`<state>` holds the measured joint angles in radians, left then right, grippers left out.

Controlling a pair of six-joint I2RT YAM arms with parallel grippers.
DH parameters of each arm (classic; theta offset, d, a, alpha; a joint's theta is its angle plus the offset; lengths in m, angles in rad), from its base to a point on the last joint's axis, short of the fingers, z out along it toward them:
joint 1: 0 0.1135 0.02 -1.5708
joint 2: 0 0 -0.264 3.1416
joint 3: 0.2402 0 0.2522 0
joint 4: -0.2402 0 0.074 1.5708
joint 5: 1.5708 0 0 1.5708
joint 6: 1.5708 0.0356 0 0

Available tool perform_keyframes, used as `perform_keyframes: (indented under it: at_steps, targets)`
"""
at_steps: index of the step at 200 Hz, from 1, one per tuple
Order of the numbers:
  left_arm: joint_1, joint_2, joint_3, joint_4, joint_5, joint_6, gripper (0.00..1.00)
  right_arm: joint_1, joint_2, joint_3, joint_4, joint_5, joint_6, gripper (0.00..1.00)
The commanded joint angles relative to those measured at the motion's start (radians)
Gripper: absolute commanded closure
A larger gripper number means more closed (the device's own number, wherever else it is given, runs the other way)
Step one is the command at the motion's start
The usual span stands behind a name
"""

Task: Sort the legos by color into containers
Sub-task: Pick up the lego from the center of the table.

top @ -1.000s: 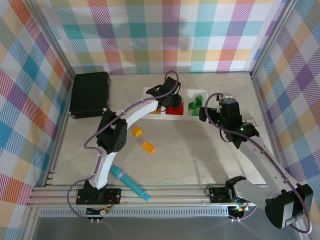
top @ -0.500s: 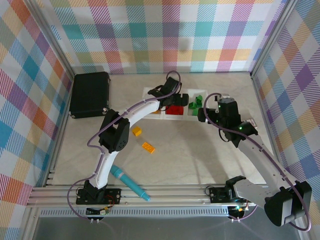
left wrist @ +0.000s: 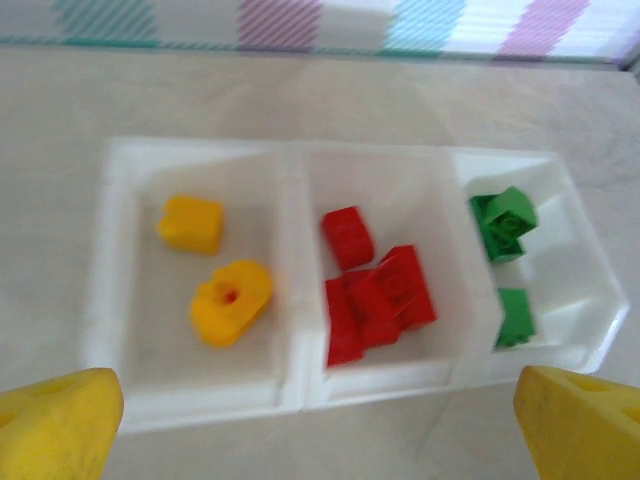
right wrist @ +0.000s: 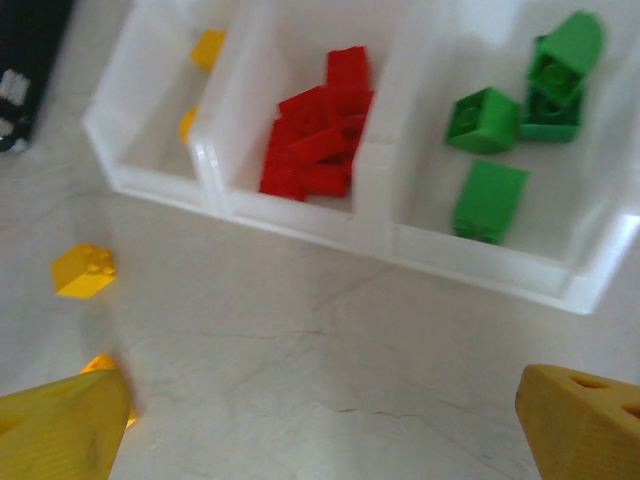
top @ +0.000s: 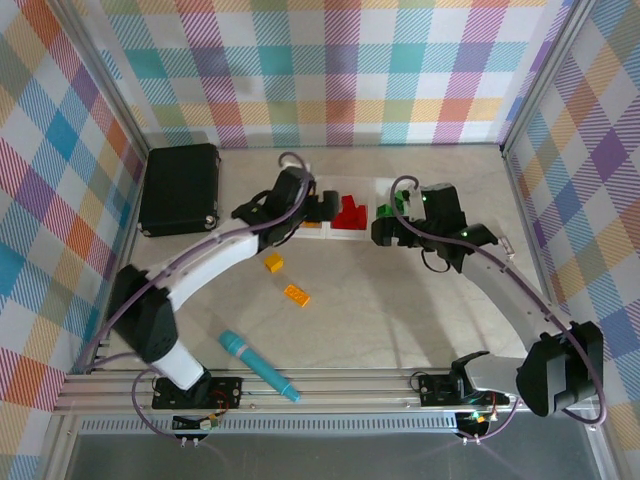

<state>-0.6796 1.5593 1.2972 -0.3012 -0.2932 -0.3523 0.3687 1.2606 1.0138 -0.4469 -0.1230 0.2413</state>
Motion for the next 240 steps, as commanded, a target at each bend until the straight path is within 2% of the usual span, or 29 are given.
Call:
perform_keyframes:
  at_steps: [1,30,48,81,116,144,174,208,240]
  targets:
    - [-0.008,-0.107,-0.15,-0.062,-0.14,-0.084,0.0,0.038,0.077,0.082,-0.016,-0.115,-0.051,0.01]
    - [-0.006,-0.281,-0.296,-0.192,-0.263,-0.207,0.0,0.145,0.194,0.158,-0.058,-0.097,-0.11,0.01]
    - [-0.001,-0.386,-0.361,-0.264,-0.299,-0.277,0.0,0.217,0.263,0.189,-0.056,-0.053,-0.139,0.01]
    - [0.001,-0.587,-0.415,-0.428,-0.398,-0.421,0.0,0.316,0.382,0.241,-0.045,-0.015,-0.208,0.01]
    - [0.002,-0.877,-0.446,-0.584,-0.528,-0.537,0.0,0.424,0.5,0.311,-0.065,0.056,-0.28,0.01]
    - [0.002,-1.09,-0.49,-0.621,-0.588,-0.547,0.0,0.517,0.591,0.367,-0.091,0.125,-0.326,0.01]
    - [0.002,-1.223,-0.51,-0.673,-0.62,-0.558,0.0,0.581,0.66,0.386,-0.085,0.176,-0.332,0.01]
    - [0.003,-1.292,-0.498,-0.707,-0.638,-0.525,0.0,0.624,0.712,0.378,-0.061,0.216,-0.331,0.0]
    - [0.002,-1.298,-0.504,-0.698,-0.624,-0.498,0.0,0.65,0.755,0.387,-0.052,0.239,-0.362,0.02]
